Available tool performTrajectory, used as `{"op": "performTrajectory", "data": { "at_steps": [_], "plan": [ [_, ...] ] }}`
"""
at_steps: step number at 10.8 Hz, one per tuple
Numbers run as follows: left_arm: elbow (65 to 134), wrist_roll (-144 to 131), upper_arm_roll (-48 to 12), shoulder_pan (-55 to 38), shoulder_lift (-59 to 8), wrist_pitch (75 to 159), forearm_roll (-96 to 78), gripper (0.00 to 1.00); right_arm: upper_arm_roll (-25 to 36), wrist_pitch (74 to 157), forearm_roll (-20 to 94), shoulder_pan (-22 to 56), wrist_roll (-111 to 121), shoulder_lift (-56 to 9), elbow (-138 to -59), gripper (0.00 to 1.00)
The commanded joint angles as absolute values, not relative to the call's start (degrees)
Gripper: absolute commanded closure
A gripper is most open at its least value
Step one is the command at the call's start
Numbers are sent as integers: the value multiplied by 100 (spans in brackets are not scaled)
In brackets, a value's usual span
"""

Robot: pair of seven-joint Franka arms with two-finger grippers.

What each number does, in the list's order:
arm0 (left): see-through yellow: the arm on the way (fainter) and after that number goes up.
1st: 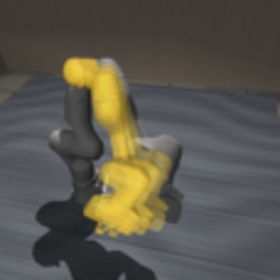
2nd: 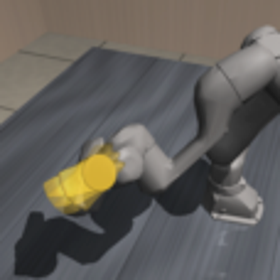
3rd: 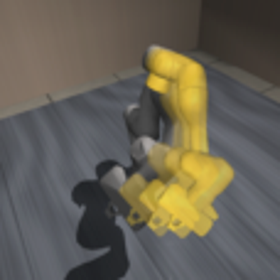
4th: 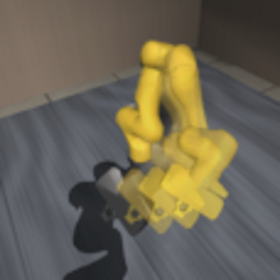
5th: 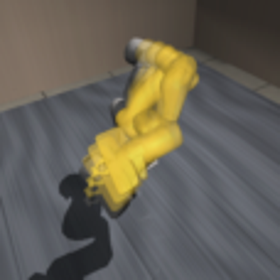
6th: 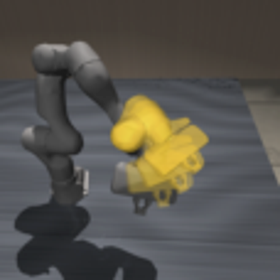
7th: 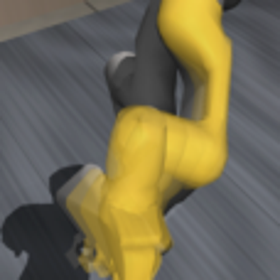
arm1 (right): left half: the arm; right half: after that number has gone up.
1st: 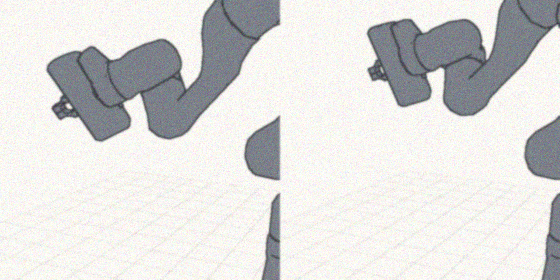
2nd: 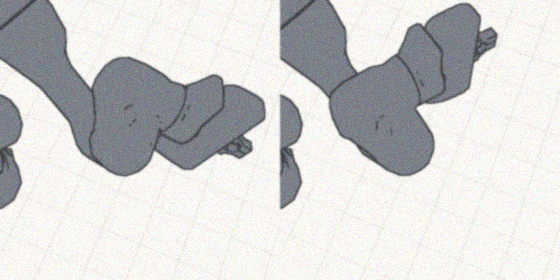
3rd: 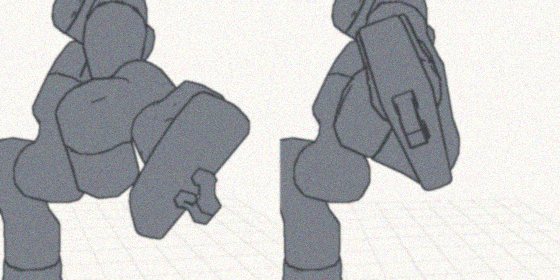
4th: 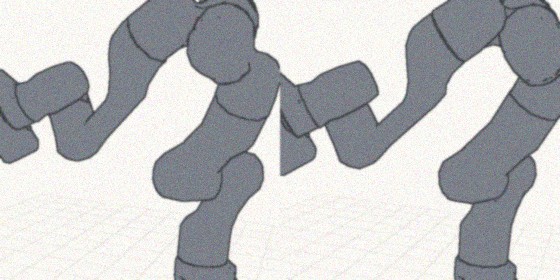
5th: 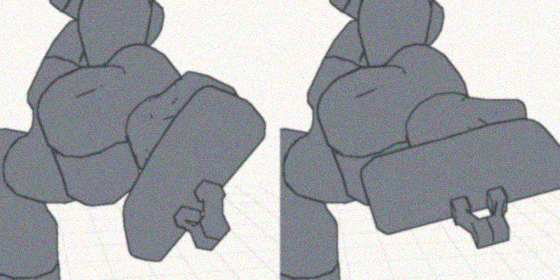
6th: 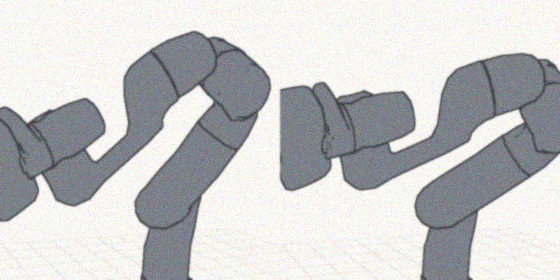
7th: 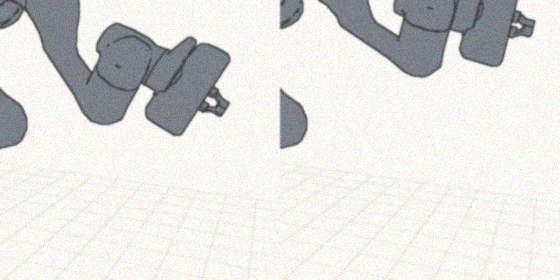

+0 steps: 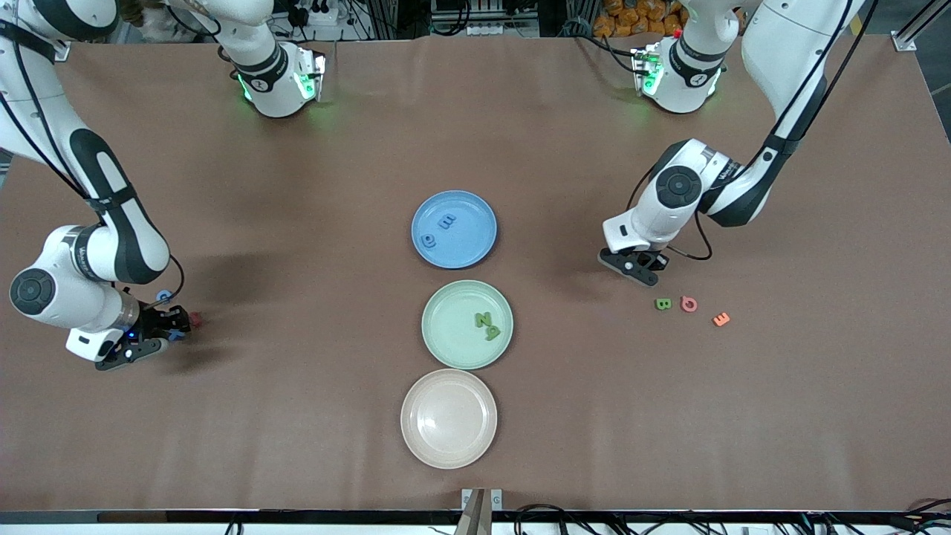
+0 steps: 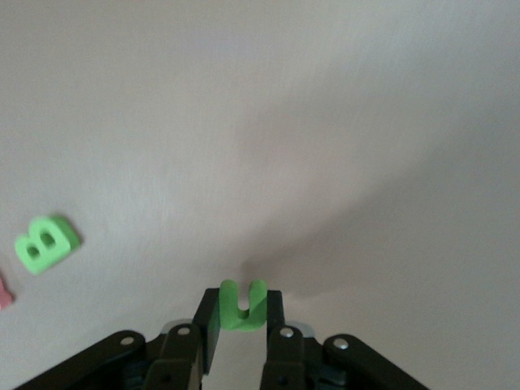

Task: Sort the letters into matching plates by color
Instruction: 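Grasp the green U with the left gripper while the right gripper grasps blue X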

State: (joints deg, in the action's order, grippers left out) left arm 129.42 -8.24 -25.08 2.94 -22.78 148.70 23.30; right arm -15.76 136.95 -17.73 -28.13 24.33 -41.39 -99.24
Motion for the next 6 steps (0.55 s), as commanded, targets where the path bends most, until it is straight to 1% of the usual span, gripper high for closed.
{"op": "performTrajectory", "data": {
  "at_steps": [1, 4, 5, 6],
  "plan": [
    [11896, -2061, -2681, 19, -2845, 14845, 2312, 100, -1635, 13781, -1688, -2883, 2470, -4263, -9817, 58],
    [10832, -3300, -2725, -569, -3487, 14854, 2092, 100, -1635, 13720, -1688, -2883, 2487, -4245, -9791, 86],
    [10393, -3714, -2725, -737, -3794, 14862, 2083, 100, -1661, 13676, -1688, -2883, 2496, -4202, -9774, 88],
    [10049, -4196, -2725, -904, -3945, 14880, 2083, 100, -1696, 13432, -1688, -2883, 2496, -4105, -9695, 90]
  ]
}}
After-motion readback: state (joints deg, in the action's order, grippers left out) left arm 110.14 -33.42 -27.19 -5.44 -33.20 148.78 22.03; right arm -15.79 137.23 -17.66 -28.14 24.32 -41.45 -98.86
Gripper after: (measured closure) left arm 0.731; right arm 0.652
